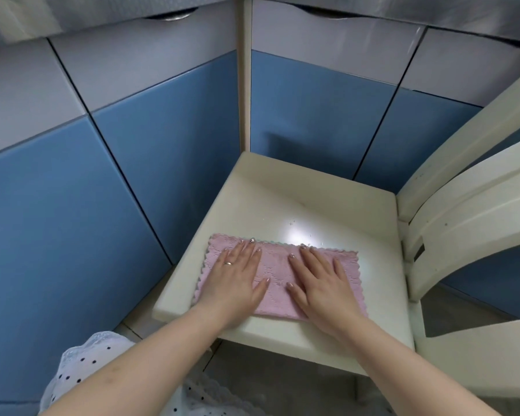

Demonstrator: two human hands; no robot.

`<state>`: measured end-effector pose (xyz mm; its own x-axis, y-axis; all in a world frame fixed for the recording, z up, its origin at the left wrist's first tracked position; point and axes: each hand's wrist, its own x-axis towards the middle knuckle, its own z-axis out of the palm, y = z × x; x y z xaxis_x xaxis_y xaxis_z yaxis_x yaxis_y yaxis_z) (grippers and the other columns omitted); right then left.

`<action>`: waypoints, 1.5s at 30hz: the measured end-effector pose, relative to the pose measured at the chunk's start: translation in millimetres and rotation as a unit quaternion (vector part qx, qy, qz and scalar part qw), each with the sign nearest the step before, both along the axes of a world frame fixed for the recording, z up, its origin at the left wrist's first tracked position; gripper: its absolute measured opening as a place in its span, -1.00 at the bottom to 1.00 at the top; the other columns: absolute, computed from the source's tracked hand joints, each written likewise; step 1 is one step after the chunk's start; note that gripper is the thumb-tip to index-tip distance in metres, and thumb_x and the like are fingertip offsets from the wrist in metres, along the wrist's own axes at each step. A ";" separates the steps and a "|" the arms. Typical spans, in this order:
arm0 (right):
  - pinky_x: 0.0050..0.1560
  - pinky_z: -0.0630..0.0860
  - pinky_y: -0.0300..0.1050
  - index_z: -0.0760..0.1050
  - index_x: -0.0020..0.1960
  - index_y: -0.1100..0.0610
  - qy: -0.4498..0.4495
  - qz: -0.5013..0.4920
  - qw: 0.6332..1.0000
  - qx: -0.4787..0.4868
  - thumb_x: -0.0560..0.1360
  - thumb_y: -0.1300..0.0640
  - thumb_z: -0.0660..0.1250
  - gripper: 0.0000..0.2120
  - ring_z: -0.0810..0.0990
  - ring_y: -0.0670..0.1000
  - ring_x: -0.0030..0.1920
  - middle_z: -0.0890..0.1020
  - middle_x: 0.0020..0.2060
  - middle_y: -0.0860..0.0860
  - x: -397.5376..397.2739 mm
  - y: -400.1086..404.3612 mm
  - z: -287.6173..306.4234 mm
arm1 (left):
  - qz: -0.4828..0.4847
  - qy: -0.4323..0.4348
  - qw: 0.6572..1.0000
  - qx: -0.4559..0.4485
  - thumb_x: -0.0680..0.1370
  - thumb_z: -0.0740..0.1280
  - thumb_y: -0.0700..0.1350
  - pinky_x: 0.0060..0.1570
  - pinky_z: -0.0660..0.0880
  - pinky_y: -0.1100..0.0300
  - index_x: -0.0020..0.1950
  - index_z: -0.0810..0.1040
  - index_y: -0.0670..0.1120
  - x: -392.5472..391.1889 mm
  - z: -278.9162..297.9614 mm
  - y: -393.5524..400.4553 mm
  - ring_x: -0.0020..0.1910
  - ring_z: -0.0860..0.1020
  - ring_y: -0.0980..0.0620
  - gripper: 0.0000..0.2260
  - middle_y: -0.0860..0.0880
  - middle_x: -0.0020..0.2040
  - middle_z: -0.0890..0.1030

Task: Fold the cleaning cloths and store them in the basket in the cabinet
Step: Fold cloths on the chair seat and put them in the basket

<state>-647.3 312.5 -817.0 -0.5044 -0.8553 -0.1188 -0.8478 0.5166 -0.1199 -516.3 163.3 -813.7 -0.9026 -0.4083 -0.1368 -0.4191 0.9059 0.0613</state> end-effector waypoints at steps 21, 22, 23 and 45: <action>0.38 0.24 0.10 0.36 0.40 -0.04 0.036 0.163 0.986 0.015 0.42 -0.06 -0.12 -0.39 0.39 0.04 0.37 0.38 0.41 -0.07 -13.0 -12.8 29.9 | -0.145 0.000 0.988 -0.060 0.54 0.08 0.24 0.31 0.33 -0.19 0.38 0.43 -0.10 53.9 -0.4 37.1 0.37 0.42 0.01 -0.43 -0.06 0.39 0.45; 0.26 0.39 0.10 0.47 0.32 -0.02 0.057 0.166 0.985 0.007 0.41 -0.03 0.01 -0.46 0.52 0.09 0.23 0.51 0.30 -0.03 -13.0 -8.4 29.1 | -0.137 -0.006 0.988 -0.066 0.54 0.05 0.27 0.33 0.29 -0.20 0.41 0.39 -0.09 58.1 0.0 30.6 0.39 0.39 0.01 -0.40 -0.04 0.41 0.42; 0.12 0.49 0.05 0.54 0.23 0.00 0.068 0.167 0.984 -0.006 0.39 -0.01 0.07 -0.52 0.61 0.11 0.08 0.60 0.17 -0.02 -13.0 -2.2 28.2 | -0.132 -0.016 0.989 -0.069 0.54 0.02 0.30 0.37 0.20 -0.21 0.45 0.33 -0.07 61.4 0.6 24.1 0.42 0.34 0.01 -0.38 -0.03 0.44 0.36; 0.42 0.13 0.15 0.35 0.37 -0.07 0.098 0.237 0.962 -0.095 0.51 -0.05 0.21 -0.57 0.37 0.01 0.40 0.45 0.36 -0.05 31.1 101.6 -9.6 | -0.242 0.053 0.969 -0.007 0.51 0.14 0.01 0.45 -0.08 0.00 0.49 0.23 0.00 76.0 -7.1 -0.2 0.39 0.34 0.10 -0.48 0.05 0.40 0.41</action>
<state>-616.3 414.1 -826.6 -0.0491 -0.9916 0.1201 -0.9986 0.0510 0.0130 -440.3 163.1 -820.8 -0.9973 0.0662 -0.0305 0.0640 0.9956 0.0677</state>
